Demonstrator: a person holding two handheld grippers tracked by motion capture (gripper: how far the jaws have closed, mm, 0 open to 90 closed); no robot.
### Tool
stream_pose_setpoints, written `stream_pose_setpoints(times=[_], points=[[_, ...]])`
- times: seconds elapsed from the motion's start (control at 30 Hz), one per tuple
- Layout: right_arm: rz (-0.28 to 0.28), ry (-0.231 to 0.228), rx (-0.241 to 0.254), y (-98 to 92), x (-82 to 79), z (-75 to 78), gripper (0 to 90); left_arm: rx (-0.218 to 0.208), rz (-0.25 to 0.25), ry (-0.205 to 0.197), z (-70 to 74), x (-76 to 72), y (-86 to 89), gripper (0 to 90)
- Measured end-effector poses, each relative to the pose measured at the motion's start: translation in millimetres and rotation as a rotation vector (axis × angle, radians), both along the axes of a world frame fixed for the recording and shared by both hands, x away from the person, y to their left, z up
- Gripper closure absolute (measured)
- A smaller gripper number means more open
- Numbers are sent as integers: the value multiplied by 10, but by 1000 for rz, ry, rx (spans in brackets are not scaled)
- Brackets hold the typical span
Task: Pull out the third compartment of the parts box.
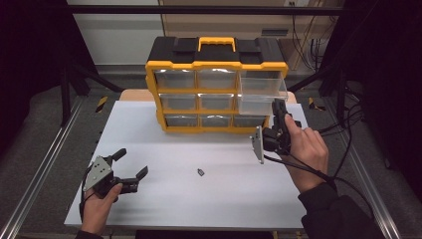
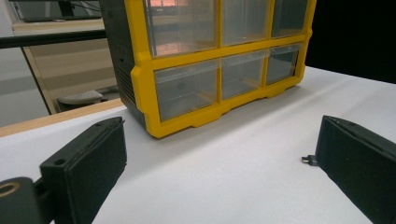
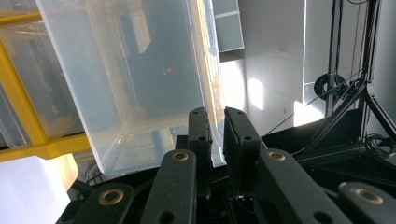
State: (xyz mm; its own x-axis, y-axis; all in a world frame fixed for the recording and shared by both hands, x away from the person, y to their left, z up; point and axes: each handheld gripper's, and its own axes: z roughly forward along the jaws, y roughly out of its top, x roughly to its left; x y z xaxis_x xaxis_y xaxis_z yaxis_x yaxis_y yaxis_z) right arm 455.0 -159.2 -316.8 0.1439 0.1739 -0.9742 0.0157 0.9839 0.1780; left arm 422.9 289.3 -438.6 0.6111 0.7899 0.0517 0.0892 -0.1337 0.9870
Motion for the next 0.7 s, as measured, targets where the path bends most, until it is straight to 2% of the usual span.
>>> stream_pose_setpoints(times=[0.7], points=[[2,8,0,-5,-49,-12,811,1,-1,1,0,0,-1,19]])
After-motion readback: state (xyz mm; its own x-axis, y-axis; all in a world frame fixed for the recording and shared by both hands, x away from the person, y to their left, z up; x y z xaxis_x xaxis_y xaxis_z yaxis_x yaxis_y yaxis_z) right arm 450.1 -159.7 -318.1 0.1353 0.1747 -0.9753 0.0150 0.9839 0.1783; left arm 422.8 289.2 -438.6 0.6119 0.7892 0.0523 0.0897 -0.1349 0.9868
